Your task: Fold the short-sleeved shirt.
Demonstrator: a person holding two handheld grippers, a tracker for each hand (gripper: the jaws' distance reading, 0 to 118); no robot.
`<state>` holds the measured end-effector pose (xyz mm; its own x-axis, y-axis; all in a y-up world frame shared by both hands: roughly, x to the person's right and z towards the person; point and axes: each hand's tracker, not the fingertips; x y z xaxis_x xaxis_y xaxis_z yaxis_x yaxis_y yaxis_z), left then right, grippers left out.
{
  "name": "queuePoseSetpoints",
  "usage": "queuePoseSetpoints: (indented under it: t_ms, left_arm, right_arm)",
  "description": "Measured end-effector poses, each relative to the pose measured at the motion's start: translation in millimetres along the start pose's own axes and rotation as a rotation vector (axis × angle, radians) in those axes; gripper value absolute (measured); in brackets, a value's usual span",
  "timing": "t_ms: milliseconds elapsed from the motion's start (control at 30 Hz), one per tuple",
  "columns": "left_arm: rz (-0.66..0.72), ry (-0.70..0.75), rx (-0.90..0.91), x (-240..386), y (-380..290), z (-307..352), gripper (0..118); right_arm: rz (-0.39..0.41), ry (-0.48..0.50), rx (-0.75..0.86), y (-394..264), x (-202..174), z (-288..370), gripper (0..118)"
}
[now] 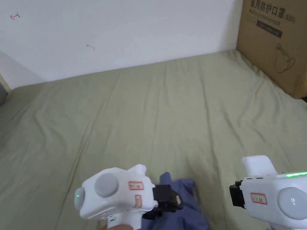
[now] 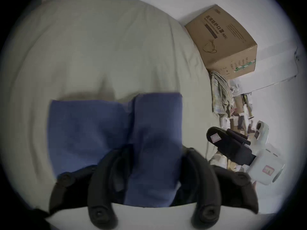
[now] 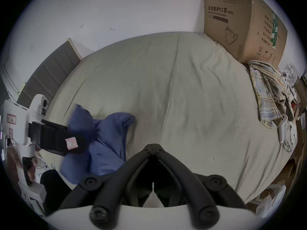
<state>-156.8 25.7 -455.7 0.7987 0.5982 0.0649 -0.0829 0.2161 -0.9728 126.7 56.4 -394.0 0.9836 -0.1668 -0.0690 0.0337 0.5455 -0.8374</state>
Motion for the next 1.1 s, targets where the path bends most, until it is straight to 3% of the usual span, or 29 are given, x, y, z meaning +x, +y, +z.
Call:
queuePoseSetpoints:
  t_ms: [100,200,267,333,433,567,733,867,933,1100]
  left_arm:
    - [0.049,-0.127,-0.037,0.6,-1.1,-7.5,91]
    - [-0.011,-0.145,0.001,3.0,-2.5,7.8,104]
    - [-0.148,-0.005,0.065,8.1,-3.7,26.0,92]
    - [-0.282,0.093,0.128,12.2,-8.4,38.3,30]
    - [-0.363,0.169,0.127,23.0,-16.1,36.2,0]
    - [-0.361,0.027,0.034,33.3,-19.4,7.6,1]
    - [-0.330,0.051,-0.098,40.6,-20.8,-51.8,1]
    - [-0.391,0.151,-0.129,33.0,-25.5,-91.2,1]
    - [-0.299,0.085,-0.096,27.3,-23.2,-92.0,0]
    - [-0.234,-0.004,-0.116,27.3,-19.8,-101.7,1]
  right_arm:
    - [-0.005,0.002,0.003,1.9,3.8,-1.6,0]
    - [-0.023,0.009,0.013,3.8,8.7,-3.6,0]
    - [-0.026,0.011,0.015,5.7,11.0,-4.2,0]
    - [-0.022,0.008,0.017,6.9,12.5,-4.5,0]
    - [-0.028,0.004,0.032,8.1,15.9,-3.0,0]
    - [-0.054,0.010,0.050,8.9,21.4,-2.8,0]
    - [-0.067,0.002,0.057,7.7,25.2,-3.5,0]
    - [-0.066,-0.005,0.047,5.7,27.8,-4.9,0]
    - [-0.063,-0.010,0.041,4.8,28.4,-5.3,0]
    - [-0.072,-0.010,0.041,2.9,29.1,-4.7,0]
